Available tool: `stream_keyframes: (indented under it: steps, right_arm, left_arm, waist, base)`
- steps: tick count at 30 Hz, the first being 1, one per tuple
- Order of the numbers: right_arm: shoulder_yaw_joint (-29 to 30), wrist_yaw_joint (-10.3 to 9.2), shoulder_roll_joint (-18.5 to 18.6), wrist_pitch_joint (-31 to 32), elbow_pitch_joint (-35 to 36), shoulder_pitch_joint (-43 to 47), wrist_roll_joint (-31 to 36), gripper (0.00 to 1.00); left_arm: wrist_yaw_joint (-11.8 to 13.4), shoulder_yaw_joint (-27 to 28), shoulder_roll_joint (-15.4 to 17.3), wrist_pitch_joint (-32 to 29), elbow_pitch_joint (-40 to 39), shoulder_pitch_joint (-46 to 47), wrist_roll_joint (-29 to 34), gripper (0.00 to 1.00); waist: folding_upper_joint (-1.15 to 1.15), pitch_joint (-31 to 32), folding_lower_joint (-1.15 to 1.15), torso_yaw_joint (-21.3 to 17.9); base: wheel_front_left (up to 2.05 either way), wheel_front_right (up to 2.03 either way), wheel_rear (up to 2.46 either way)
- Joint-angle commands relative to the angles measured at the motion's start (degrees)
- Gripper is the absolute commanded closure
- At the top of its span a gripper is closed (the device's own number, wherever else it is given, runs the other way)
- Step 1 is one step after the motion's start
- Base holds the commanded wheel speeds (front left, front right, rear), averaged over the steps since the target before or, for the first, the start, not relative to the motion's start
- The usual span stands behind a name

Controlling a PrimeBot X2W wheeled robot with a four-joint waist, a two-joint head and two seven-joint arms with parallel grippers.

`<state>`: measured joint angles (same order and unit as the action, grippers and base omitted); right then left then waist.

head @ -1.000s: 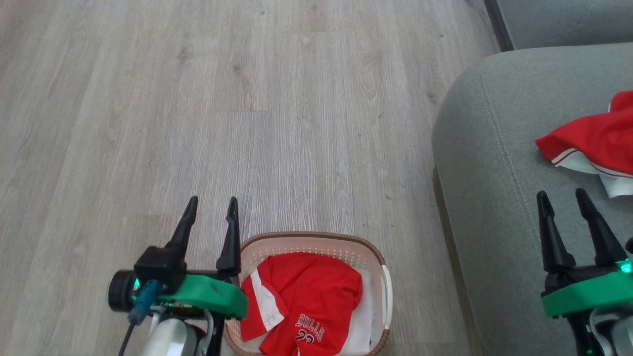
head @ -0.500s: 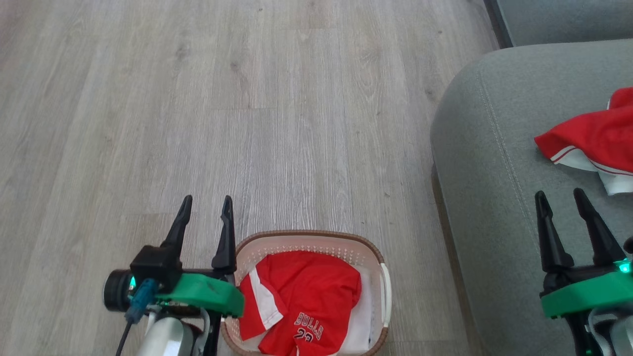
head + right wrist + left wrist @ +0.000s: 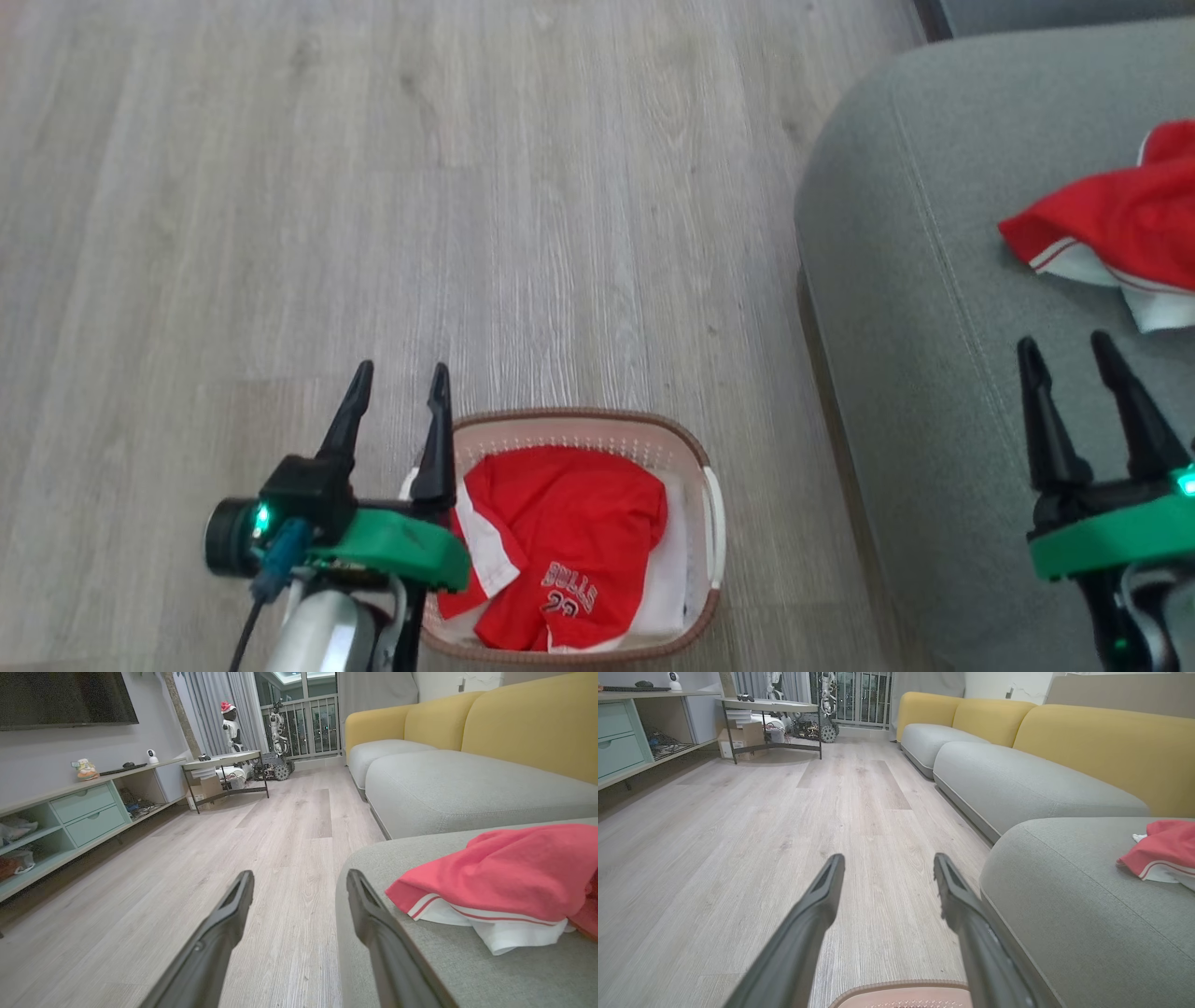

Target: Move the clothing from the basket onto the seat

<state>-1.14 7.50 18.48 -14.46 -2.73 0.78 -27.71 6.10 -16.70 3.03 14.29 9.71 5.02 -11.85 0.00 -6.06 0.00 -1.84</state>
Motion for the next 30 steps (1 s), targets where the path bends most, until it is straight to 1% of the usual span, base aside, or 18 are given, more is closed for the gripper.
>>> stream_keyframes:
  steps: [1, 7, 11, 12, 17, 23, 30]
  right_arm:
    - [-0.8, -0.01, 2.3, -0.5, 2.3, -2.8, -0.6, 0.00]
    - [0.0, -0.01, 4.3, -0.5, 3.0, -5.4, -2.1, 0.00]
    - [0.3, -0.01, 5.5, -0.5, 3.6, -7.3, -3.0, 0.00]
    - [0.3, -0.01, 5.5, -0.5, 3.6, -7.3, -3.0, 0.00]
    - [0.4, -0.01, 6.5, -0.5, 4.2, -9.4, -4.5, 0.00]
    - [0.5, -0.01, 7.7, -0.5, 5.4, -11.6, -5.9, 0.00]
    - [1.5, -0.01, 9.7, -0.5, 6.9, -14.2, -7.7, 0.00]
  left_arm:
    - [0.6, 0.9, -0.1, 0.7, -1.3, 3.6, 0.2, 0.00]
    - [2.4, -1.6, -0.1, 0.7, 1.7, 6.4, 0.7, 0.00]
    - [3.0, -3.1, -0.1, 0.7, 5.7, 8.5, 0.4, 0.00]
    - [3.0, -3.1, -0.1, 0.7, 5.7, 8.5, 0.4, 0.00]
    - [2.2, -4.2, -0.1, 0.7, 13.1, 11.4, -1.0, 0.00]
    - [0.9, -5.4, -0.1, 0.7, 23.1, 15.3, -4.6, 0.00]
    - [0.6, -8.1, -0.1, 0.7, 32.3, 20.0, -8.7, 0.00]
  waist:
    - [0.00, -1.7, 0.00, -0.9]
    - [0.00, -5.5, 0.00, -2.4]
    - [0.00, -7.8, 0.00, -3.6]
    - [0.00, -7.8, 0.00, -3.6]
    - [0.00, -10.7, 0.00, -5.2]
    - [0.00, -14.2, 0.00, -6.7]
    - [0.00, -19.5, 0.00, -8.4]
  base:
    - [0.00, 0.00, 0.00]
    - [0.00, 0.00, 0.00]
    - [0.00, 0.00, 0.00]
    - [0.00, 0.00, 0.00]
    - [0.00, 0.00, 0.00]
    - [0.00, 0.00, 0.00]
    - [0.00, 0.00, 0.00]
